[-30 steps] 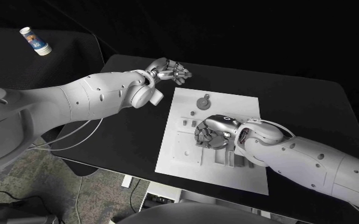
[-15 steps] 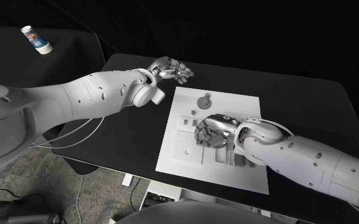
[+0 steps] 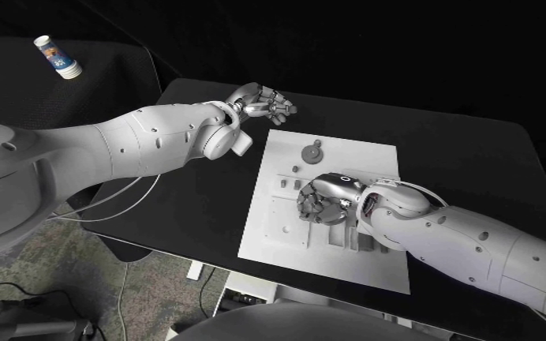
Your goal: Assemble the parts on the task board
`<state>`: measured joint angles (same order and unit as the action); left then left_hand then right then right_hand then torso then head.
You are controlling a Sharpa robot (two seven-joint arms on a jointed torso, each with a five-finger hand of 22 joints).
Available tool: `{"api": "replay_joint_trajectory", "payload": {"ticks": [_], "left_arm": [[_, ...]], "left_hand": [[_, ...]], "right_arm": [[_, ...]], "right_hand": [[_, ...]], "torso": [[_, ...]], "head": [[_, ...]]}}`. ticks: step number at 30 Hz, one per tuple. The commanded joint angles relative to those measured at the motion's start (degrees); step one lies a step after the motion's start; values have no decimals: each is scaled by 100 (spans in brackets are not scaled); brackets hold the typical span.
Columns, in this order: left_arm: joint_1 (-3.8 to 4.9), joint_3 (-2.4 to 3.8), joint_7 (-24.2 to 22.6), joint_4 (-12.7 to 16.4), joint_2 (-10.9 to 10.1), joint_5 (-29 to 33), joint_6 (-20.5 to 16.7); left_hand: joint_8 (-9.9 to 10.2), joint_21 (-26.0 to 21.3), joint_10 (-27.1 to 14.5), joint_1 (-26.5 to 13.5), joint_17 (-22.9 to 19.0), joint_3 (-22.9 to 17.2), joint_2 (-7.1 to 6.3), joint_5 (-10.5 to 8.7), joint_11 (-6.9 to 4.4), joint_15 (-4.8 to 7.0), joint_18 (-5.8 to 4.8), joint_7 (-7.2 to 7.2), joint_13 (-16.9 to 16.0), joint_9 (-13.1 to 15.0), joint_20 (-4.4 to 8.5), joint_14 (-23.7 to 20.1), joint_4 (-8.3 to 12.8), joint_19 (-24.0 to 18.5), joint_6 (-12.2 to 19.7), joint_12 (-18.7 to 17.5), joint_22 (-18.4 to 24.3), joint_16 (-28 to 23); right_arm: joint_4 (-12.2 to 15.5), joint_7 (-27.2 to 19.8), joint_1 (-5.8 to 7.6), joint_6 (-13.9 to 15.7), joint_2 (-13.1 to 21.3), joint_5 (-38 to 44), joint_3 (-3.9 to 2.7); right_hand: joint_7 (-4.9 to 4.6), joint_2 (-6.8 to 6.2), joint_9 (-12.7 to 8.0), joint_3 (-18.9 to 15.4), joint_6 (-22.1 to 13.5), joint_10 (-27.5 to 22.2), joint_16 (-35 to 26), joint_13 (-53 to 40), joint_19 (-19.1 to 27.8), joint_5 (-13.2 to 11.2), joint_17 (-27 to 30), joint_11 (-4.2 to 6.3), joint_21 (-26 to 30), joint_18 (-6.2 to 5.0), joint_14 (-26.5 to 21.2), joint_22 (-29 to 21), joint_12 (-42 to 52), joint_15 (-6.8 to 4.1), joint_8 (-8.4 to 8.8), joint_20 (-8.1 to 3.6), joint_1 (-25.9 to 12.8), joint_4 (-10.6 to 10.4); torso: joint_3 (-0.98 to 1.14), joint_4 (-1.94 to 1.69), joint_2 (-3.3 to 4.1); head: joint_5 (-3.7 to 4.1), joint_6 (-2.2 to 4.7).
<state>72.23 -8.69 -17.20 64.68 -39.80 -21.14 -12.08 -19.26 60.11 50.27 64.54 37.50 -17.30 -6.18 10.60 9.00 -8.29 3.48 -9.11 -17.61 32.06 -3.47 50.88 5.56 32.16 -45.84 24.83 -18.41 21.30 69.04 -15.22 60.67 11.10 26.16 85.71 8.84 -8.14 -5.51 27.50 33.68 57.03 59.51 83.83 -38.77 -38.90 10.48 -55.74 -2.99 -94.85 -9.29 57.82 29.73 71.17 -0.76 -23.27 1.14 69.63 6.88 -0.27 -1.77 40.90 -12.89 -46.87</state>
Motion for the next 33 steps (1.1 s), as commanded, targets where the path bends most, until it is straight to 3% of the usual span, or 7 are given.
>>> {"api": "replay_joint_trajectory", "payload": {"ticks": [1,33], "left_arm": [[11,6,-50,21,12,-21,28],[20,6,-50,26,3,-24,21]], "left_hand": [[-4,-34,-37,2,-9,18,60,1,7,-7,-78,6,-2,1,-3,18,7,-55,2,-20,-7,-27],[-6,-35,-39,5,-13,19,62,1,8,-7,-80,7,-3,2,-4,20,6,-59,-4,-30,-9,-39]], "right_arm": [[-3,-15,-9,-57,-1,104,8],[-12,46,-9,-82,-11,210,32]], "right_hand": [[-20,56,14,30,72,-50,-20,6,-11,19,8,-9,-481,-109,1,-6,-21,-26,-15,7,-14,-4],[-21,61,14,36,68,-50,-23,8,-11,18,10,-10,-482,-109,0,-7,-22,-25,-10,7,-16,-4]], "torso": [[7,9,-6],[2,7,-7]], "head": [[-13,-15],[-35,-56]]}}
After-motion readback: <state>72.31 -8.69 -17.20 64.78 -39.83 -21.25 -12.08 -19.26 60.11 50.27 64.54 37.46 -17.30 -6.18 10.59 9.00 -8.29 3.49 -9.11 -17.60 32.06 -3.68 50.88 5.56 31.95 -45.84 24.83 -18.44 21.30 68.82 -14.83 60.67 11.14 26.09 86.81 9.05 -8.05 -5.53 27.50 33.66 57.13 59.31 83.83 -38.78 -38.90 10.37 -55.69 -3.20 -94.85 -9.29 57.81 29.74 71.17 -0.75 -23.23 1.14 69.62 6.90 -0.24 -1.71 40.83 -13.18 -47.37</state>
